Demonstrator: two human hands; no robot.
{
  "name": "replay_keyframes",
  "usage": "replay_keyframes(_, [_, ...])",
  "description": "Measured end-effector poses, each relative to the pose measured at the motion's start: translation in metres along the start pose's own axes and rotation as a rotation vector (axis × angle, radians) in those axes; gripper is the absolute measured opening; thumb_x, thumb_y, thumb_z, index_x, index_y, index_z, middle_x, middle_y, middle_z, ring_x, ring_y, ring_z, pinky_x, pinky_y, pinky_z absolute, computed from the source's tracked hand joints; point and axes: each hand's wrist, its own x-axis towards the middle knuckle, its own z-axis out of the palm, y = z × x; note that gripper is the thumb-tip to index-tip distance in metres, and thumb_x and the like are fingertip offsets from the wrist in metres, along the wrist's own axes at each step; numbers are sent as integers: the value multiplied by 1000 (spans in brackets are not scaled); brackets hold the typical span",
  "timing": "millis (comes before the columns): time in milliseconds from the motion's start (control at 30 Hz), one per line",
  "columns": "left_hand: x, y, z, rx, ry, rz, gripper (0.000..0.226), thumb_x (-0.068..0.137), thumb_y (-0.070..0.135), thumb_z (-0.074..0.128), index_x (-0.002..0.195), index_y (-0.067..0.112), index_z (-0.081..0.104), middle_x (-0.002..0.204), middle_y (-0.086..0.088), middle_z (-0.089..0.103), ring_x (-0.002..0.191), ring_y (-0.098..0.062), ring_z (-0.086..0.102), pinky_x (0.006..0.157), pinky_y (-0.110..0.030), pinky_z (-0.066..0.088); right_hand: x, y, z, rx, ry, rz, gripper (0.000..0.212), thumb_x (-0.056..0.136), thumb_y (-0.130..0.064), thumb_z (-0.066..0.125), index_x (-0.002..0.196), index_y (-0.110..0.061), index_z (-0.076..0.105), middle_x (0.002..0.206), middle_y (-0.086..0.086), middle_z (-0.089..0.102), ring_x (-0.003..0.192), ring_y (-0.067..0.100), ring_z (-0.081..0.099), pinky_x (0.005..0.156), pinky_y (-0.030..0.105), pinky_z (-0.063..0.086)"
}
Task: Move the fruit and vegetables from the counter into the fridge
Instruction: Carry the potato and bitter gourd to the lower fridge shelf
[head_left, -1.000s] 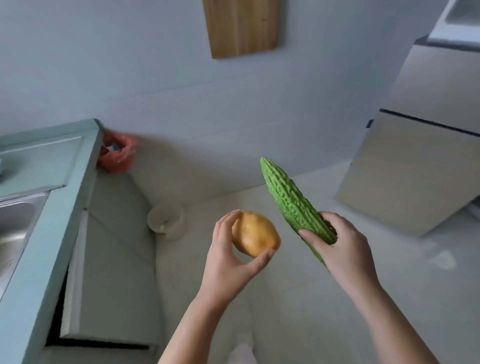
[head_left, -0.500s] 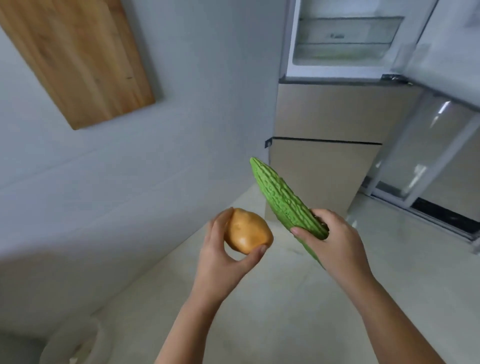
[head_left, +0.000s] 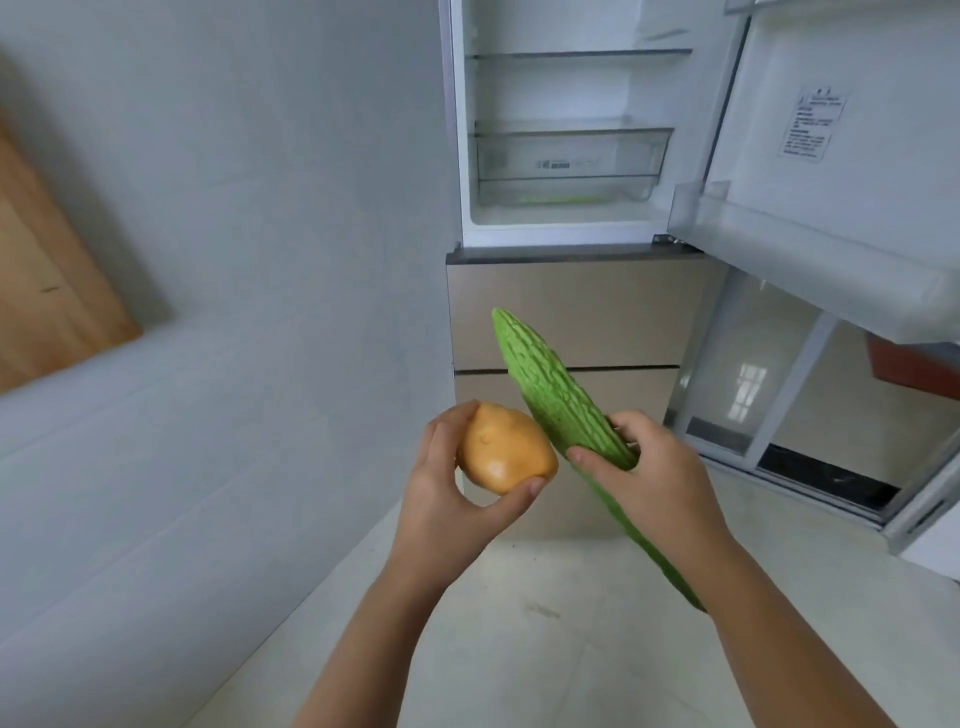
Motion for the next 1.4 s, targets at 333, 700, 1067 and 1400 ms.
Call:
replay_keyframes(333, [154, 0, 53, -16, -16, 138, 73, 57, 59, 68, 120, 46, 34, 122, 27, 40, 108, 13, 40, 80, -1, 37, 147, 19, -31, -42, 48, -3, 33, 75, -45, 67, 94, -19, 60, 80, -4, 63, 73, 12, 59, 67, 36, 52])
replay_keyframes(700, [308, -67, 41, -14, -37, 226, 72, 56, 60, 67, 120, 48, 34, 123, 27, 40, 112, 12, 39, 84, -1, 35, 295, 0, 14, -21, 107, 22, 31, 75, -48, 67, 90, -22, 60, 77, -11, 61, 69, 2, 57, 59, 22, 44])
replay_keyframes(1067, [433, -110, 44, -61, -97, 278, 76, 56, 58, 71, 121, 45, 34, 126, 23, 38, 112, 11, 38, 82, -1, 37, 416, -15, 38, -34, 182, 71, 40, 70, -55, 67, 86, -19, 59, 78, -4, 64, 72, 9, 60, 70, 34, 52])
replay_keyframes(1400, [529, -126, 95, -89, -53, 292, 72, 59, 52, 73, 119, 49, 33, 120, 31, 37, 110, 7, 42, 84, -13, 42, 529, 11, 32, -5, 163, 42, 43, 71, -54, 66, 87, -15, 62, 79, -2, 63, 71, 7, 57, 64, 26, 46])
